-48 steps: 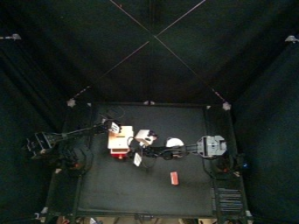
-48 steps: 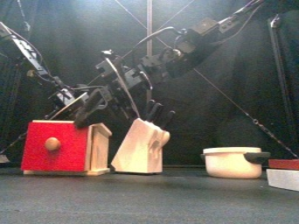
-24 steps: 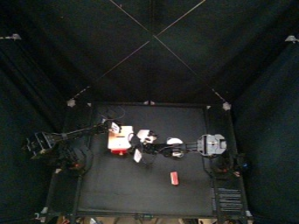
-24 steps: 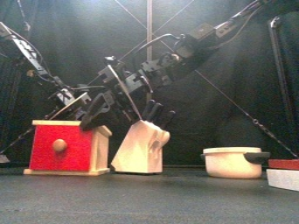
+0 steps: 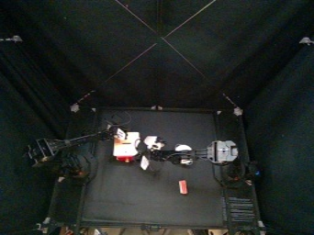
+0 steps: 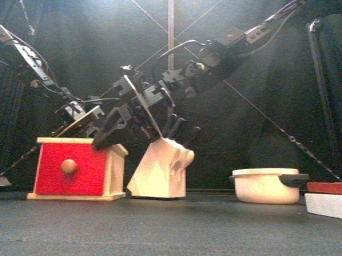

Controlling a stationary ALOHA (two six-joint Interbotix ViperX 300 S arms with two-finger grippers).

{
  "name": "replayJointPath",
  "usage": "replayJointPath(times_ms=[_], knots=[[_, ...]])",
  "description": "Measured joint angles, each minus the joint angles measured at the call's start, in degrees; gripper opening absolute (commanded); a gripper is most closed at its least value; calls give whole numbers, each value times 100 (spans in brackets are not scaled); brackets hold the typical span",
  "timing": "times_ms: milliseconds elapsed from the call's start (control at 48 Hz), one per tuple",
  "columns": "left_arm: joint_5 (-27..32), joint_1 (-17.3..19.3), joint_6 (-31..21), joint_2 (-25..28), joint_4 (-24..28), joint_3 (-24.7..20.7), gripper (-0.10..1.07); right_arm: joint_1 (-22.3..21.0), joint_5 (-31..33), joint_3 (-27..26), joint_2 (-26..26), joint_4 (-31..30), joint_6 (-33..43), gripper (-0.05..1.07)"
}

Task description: Close drawer

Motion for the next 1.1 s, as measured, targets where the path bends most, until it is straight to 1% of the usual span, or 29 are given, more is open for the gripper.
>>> replayJointPath(times_ms=[208, 458, 667, 812, 1104], knots=[[0, -35, 0, -246, 9, 79, 14, 0, 9, 9, -79, -35, -9, 2], [9, -79, 0, -773, 62, 237, 13, 35, 9, 9, -325, -149, -18, 2], [0, -79, 0, -1134, 114, 378, 13, 141, 9, 0, -352, -176, -18, 2], [0, -70, 0, -1239, 114, 448, 13, 167, 9, 0, -360, -176, -9, 2], [-9, -79, 0, -1248, 114, 457, 13, 176, 35, -9, -378, -176, -9, 3]])
